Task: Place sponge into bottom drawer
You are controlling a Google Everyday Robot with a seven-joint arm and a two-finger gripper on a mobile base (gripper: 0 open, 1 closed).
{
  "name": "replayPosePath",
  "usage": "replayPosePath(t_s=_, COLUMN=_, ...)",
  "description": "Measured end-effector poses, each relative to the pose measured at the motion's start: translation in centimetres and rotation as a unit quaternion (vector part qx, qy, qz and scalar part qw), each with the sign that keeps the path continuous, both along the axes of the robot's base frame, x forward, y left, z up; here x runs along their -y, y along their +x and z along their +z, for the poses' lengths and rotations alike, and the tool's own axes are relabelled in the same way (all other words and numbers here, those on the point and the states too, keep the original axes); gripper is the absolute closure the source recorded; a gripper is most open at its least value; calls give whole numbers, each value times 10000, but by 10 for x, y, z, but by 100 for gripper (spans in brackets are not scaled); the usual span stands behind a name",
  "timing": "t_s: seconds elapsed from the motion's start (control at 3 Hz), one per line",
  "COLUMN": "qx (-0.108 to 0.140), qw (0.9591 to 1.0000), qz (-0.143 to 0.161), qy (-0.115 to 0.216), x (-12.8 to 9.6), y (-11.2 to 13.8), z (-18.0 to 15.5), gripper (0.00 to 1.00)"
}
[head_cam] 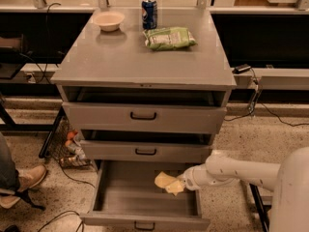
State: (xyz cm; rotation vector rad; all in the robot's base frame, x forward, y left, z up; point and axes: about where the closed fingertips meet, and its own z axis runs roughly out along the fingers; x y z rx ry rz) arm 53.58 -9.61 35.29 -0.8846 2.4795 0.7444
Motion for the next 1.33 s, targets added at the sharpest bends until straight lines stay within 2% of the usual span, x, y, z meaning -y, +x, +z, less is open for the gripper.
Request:
replayPosePath(t_s=0.33, qx=-73, qw=9999, qz=-127, qy=12, x=2, y=8, z=-26, gripper=50)
replayPosePath(t_s=1.0, qx=131, qw=9994, qz=-303, qy=105, x=-2, y=35, z=-47, gripper=3)
replayPosePath(t_s=1.33, qx=330, qw=9985, qz=-412, qy=138, x=2, y=40, z=-35, gripper=0)
